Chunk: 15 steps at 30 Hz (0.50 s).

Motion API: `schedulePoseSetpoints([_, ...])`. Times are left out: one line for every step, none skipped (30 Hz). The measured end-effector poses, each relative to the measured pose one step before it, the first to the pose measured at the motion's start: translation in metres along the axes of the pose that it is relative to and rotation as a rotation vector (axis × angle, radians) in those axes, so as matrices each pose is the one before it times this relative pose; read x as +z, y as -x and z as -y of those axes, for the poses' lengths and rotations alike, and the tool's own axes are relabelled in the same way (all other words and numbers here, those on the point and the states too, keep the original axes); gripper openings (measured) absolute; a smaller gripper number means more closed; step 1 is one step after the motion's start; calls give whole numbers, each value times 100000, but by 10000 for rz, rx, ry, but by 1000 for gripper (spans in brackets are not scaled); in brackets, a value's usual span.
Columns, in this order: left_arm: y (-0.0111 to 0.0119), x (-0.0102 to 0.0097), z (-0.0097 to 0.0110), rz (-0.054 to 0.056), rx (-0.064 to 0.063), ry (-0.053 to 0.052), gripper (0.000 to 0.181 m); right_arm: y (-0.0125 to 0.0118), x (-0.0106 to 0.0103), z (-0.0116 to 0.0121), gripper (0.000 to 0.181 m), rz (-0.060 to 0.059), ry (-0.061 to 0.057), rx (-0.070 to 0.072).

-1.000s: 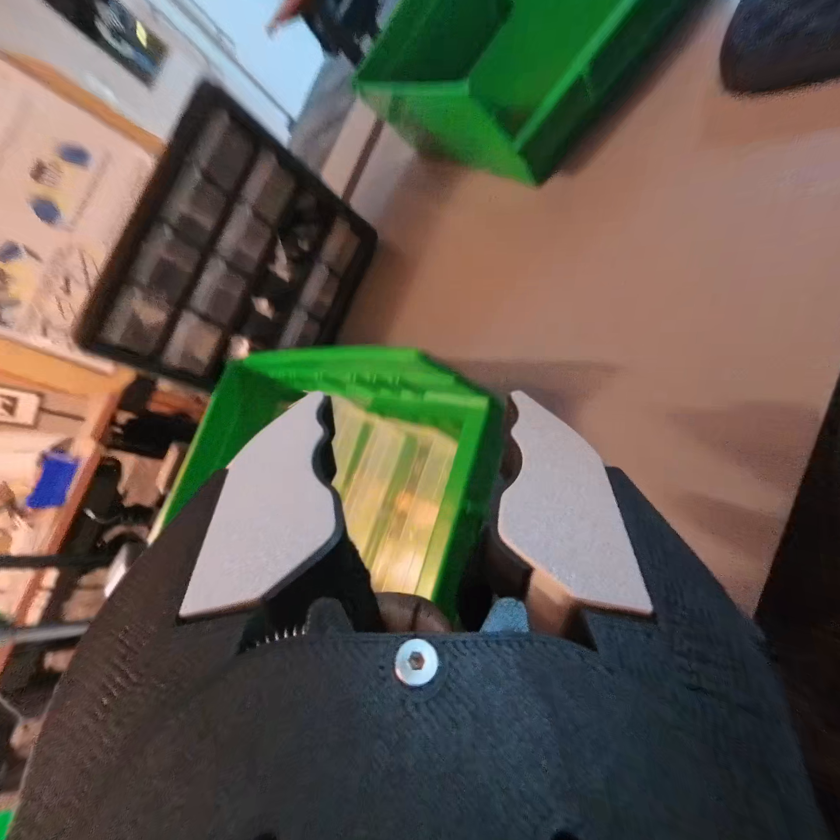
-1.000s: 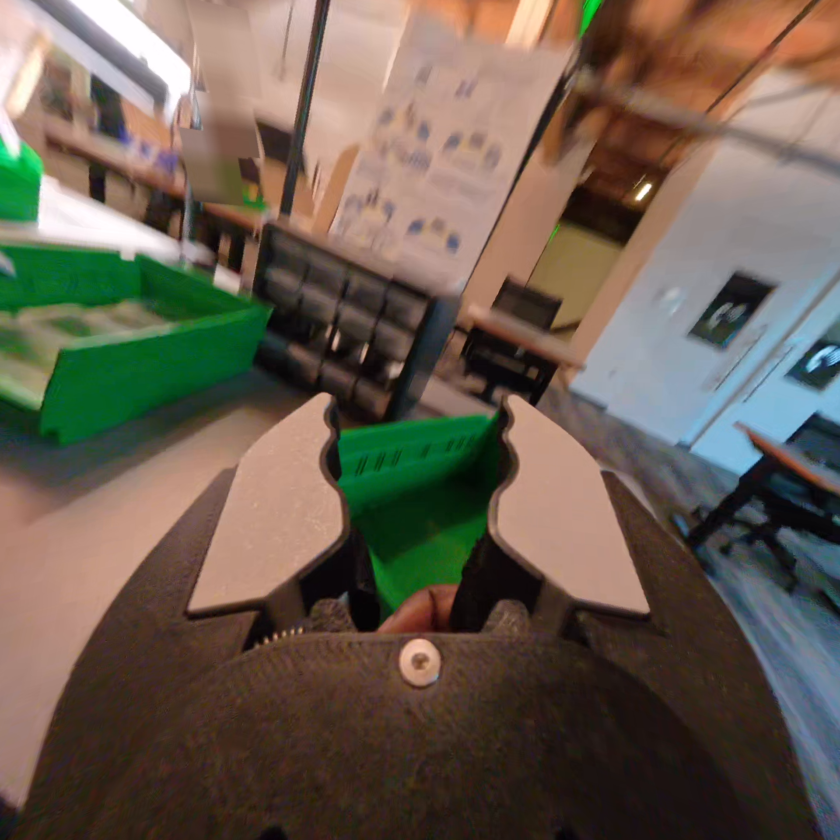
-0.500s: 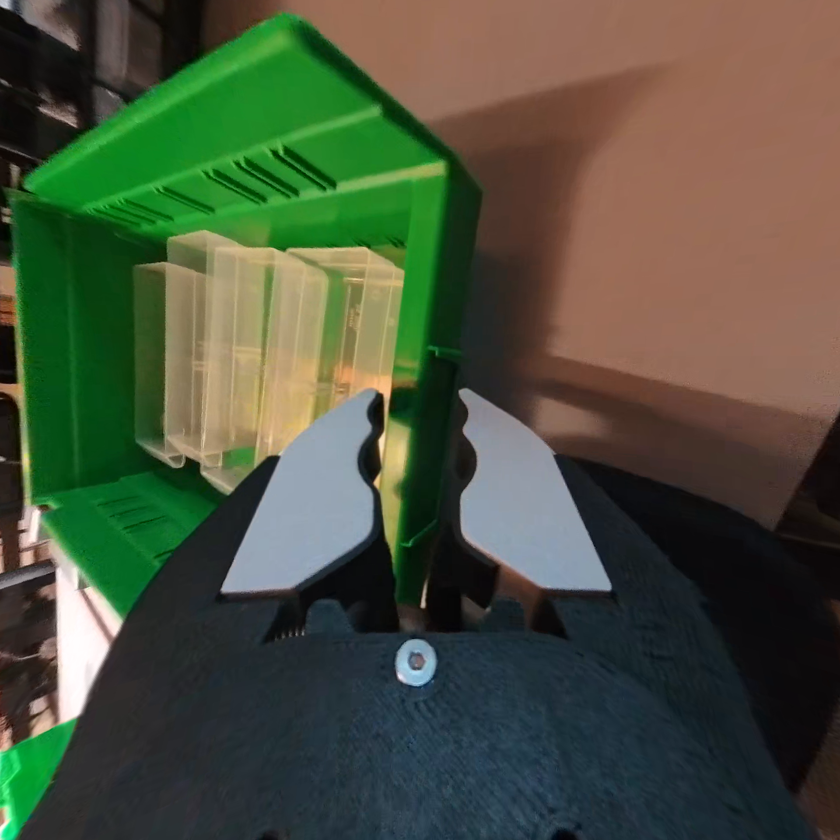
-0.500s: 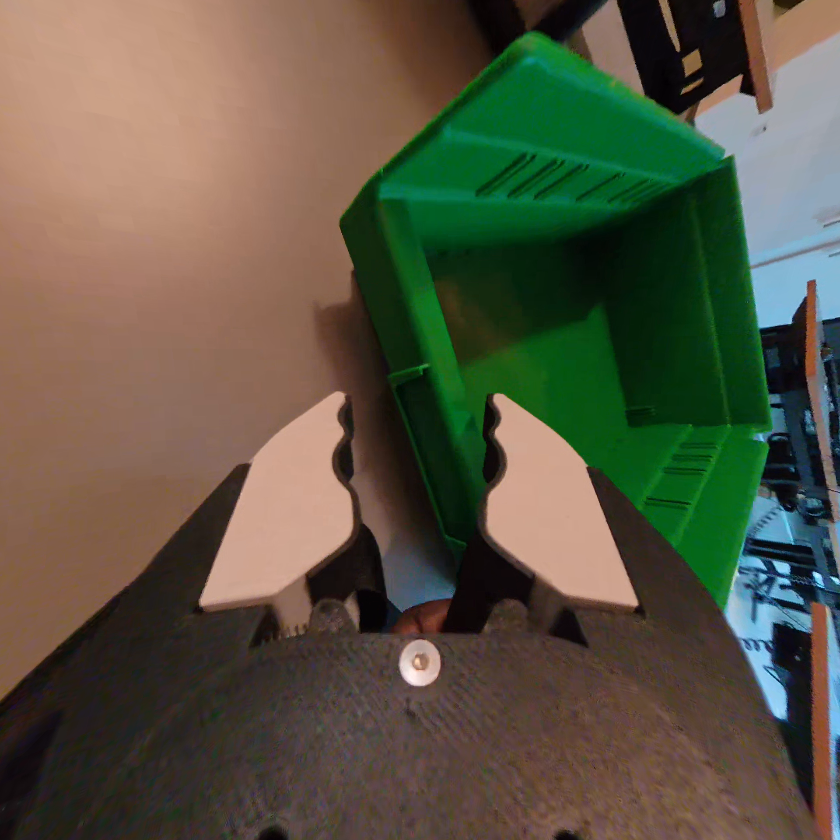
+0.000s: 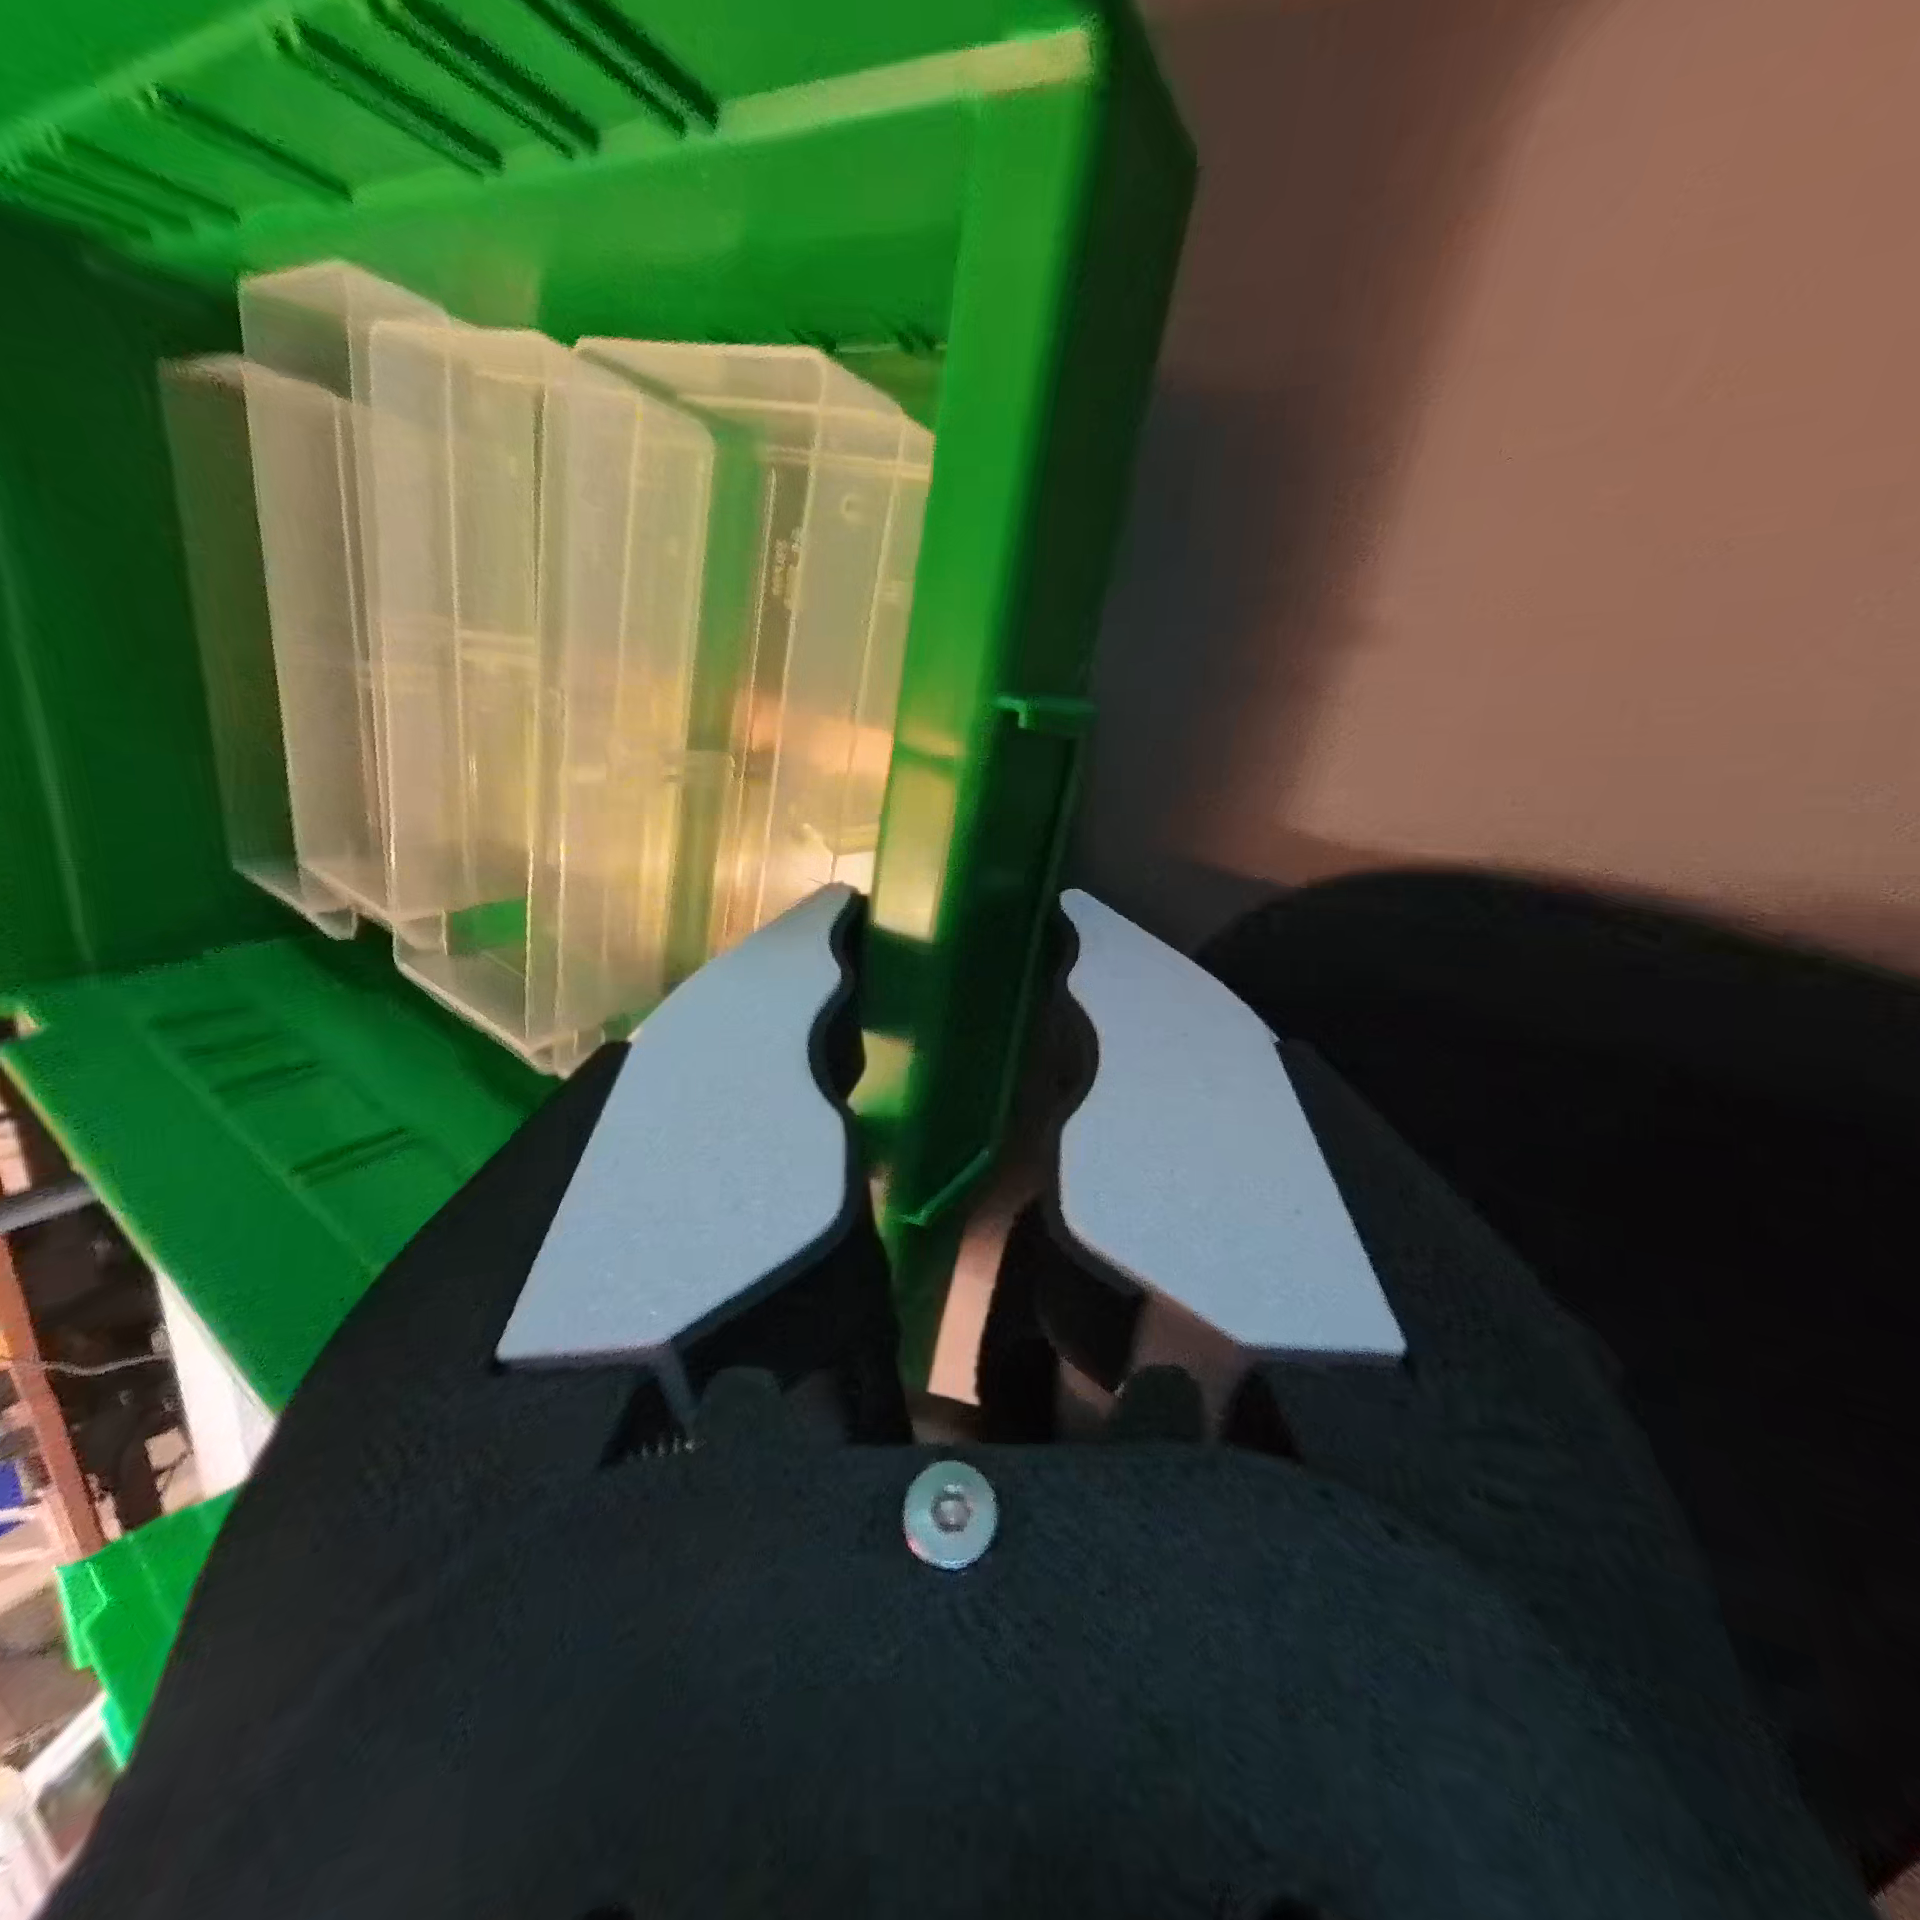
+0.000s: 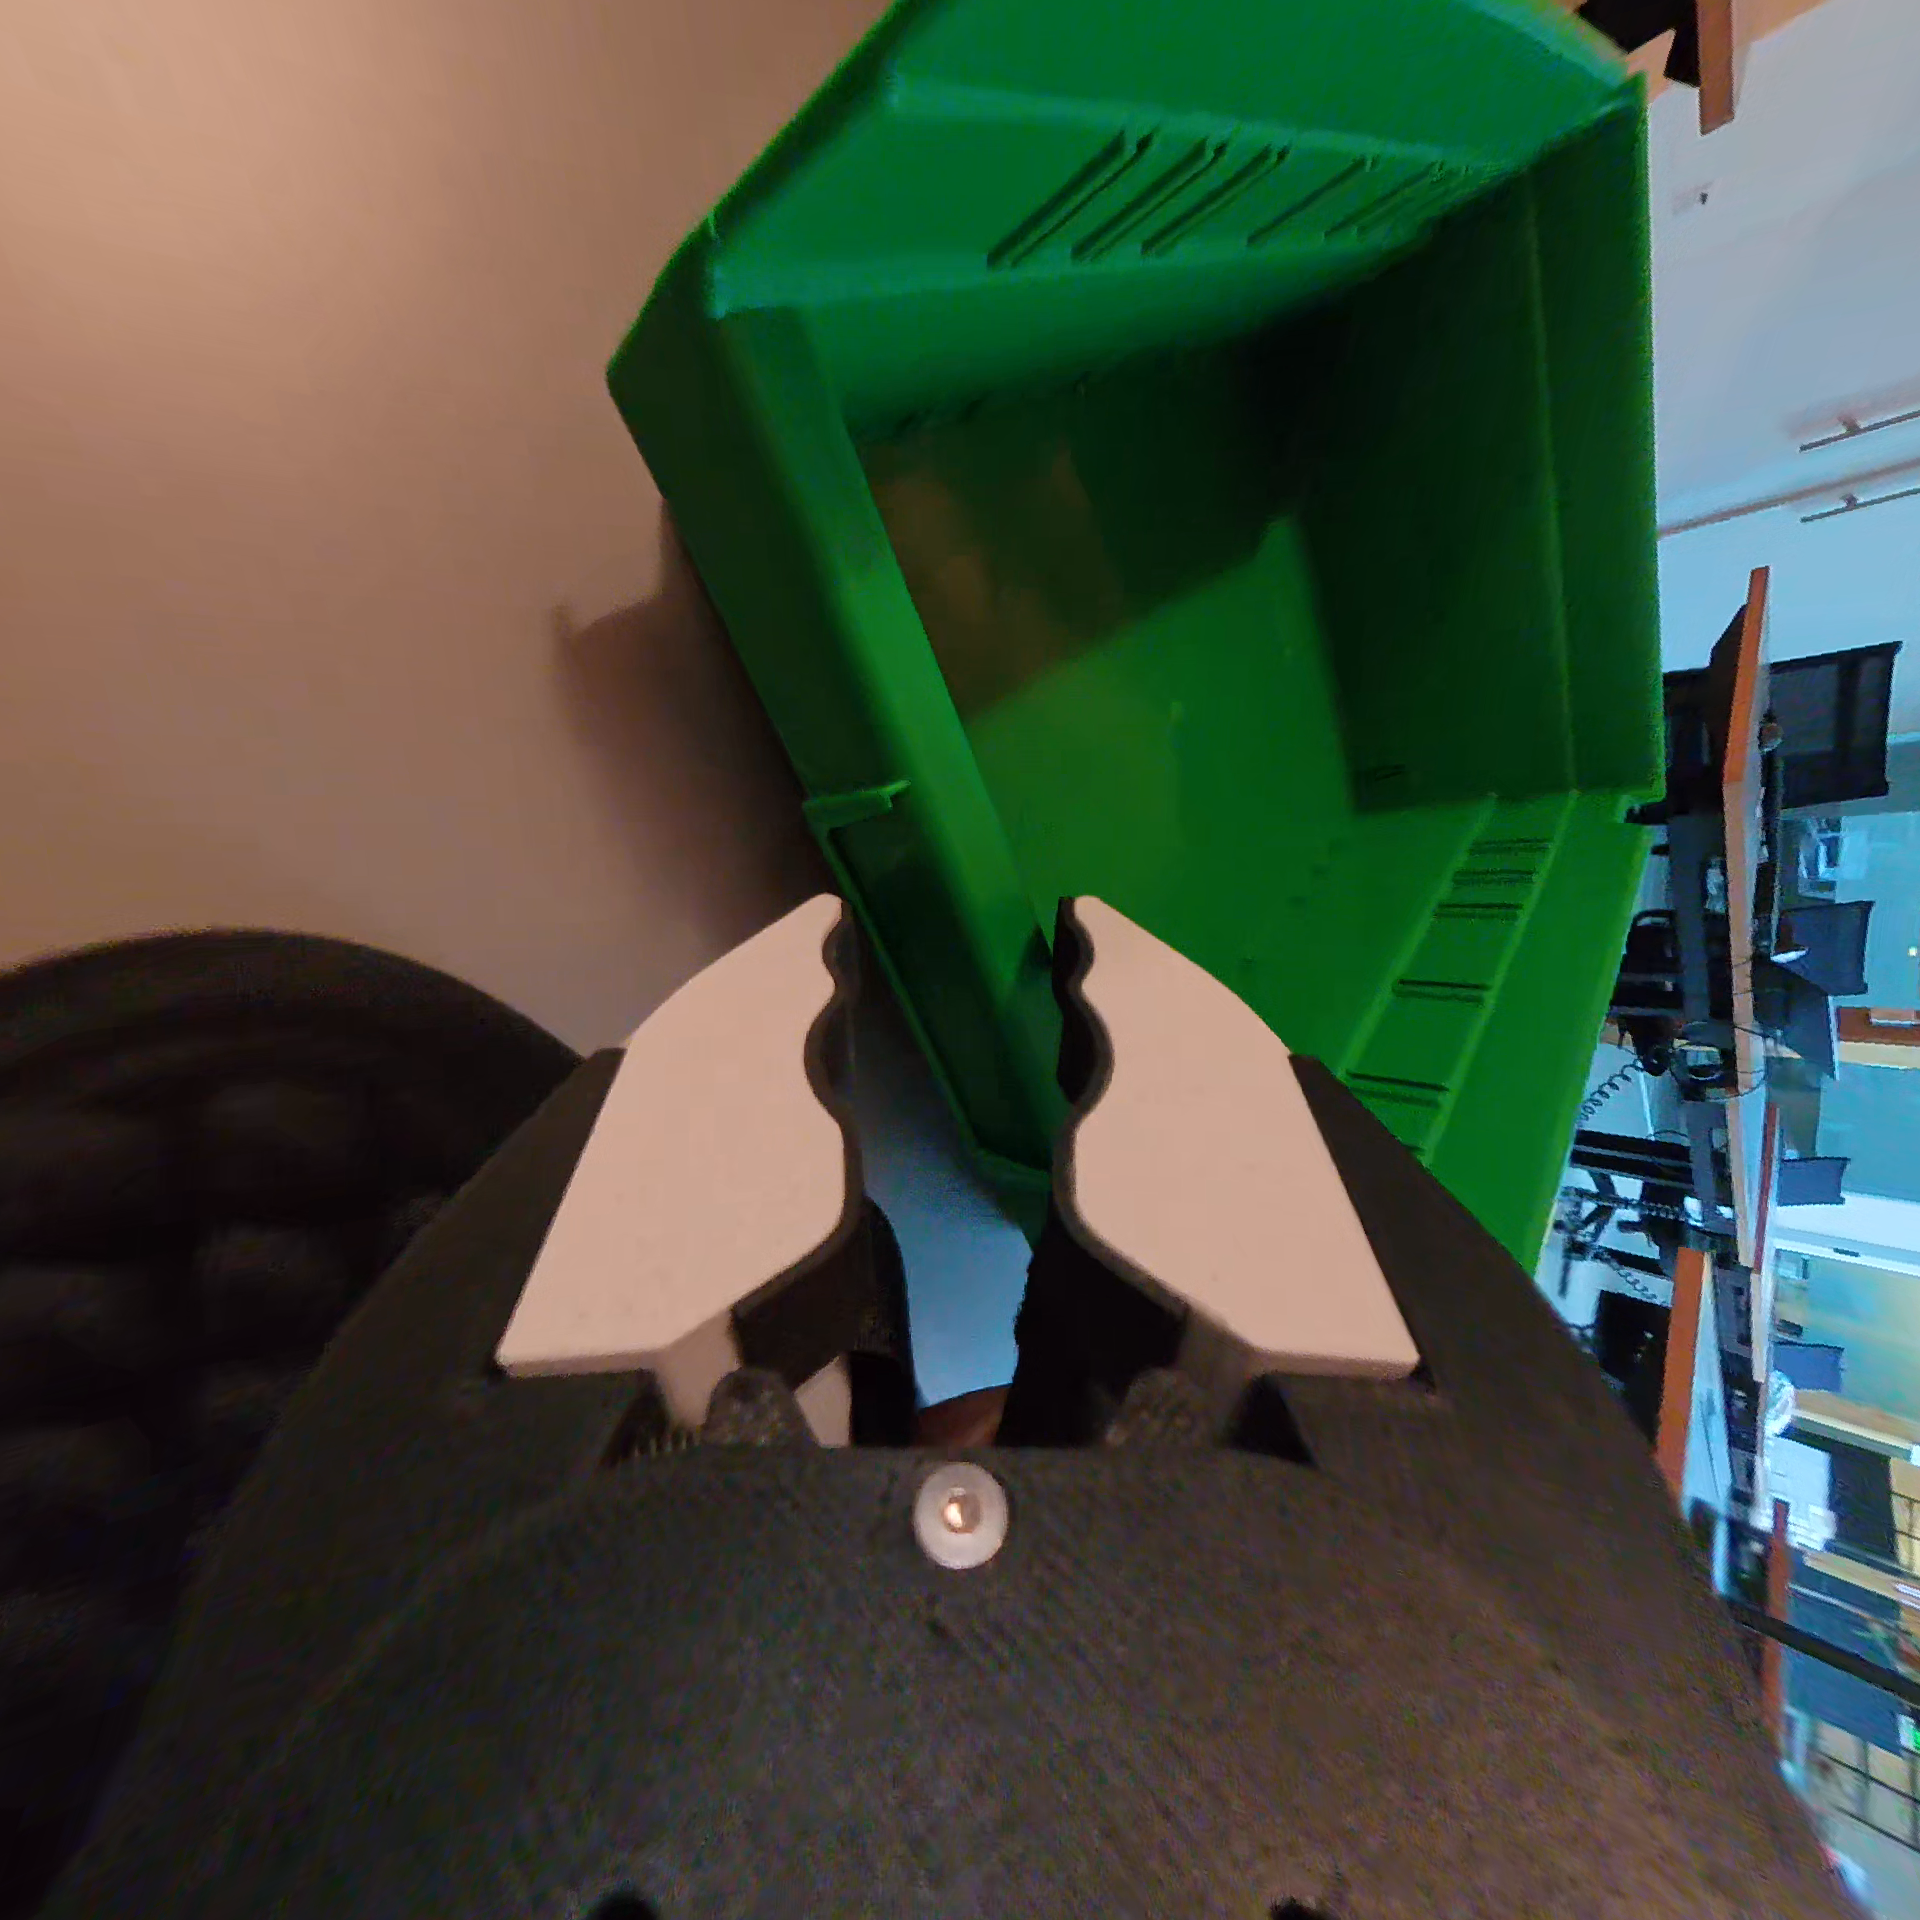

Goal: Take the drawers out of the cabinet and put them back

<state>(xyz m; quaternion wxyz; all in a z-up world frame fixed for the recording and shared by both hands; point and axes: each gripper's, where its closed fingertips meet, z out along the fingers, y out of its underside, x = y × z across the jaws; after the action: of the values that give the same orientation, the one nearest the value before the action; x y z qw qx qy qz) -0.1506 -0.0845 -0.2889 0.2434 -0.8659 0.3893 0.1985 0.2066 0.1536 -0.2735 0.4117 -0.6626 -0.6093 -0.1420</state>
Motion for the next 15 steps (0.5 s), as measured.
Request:
schedulePoseSetpoints([337, -110, -996, 7, -118, 224, 33, -281, 16, -461, 36, -41, 49, -216])
schedulePoseSetpoints([383, -101, -1099, 20, -161, 240, 34, -256, 42, -450, 36, -45, -1, -282])
schedulePoseSetpoints([338, -74, -970, -15, -179, 109, 34, -217, 23, -455, 36, -18, -35, -199])
schedulePoseSetpoints([277, -73, -855, -22, -154, 29, 35, -169, -25, -464, 36, 16, -56, -124])
schedulePoseSetpoints([262, -104, -851, 14, -143, 81, 35, -129, -102, -541, 36, 30, -19, -104])
schedulePoseSetpoints([272, -109, -908, 41, -182, 194, 35, -117, -166, -639, 36, 49, 42, -63])
schedulePoseSetpoints([271, -97, -890, 50, -175, 225, 35, -140, -209, -743, 36, 42, 109, -16])
schedulePoseSetpoints([276, -67, -795, 44, -135, 174, 35, -171, -191, -804, 37, 9, 154, 33])
schedulePoseSetpoints([269, -40, -710, 43, -87, 111, 34, -191, -145, -767, 37, -22, 143, 67])
schedulePoseSetpoints([277, -16, -644, 58, -7, 19, 34, -204, -60, -646, 37, -37, 91, 80])
schedulePoseSetpoints([269, -18, -665, 36, -84, -18, 33, -177, -30, -493, 38, -27, 39, 81])
schedulePoseSetpoints([258, -62, -786, 8, -148, 21, 33, -131, -5, -354, 38, -2, 20, 93])
schedulePoseSetpoints([289, -84, -902, 21, -120, 66, 33, -108, -33, -303, 38, 8, 33, 89])
schedulePoseSetpoints([281, -108, -932, 36, -83, 42, 33, -95, -13, -297, 39, -4, 62, 59])
schedulePoseSetpoints([260, -112, -909, 28, -162, 14, 33, -128, -5, -306, 39, -25, 94, 33])
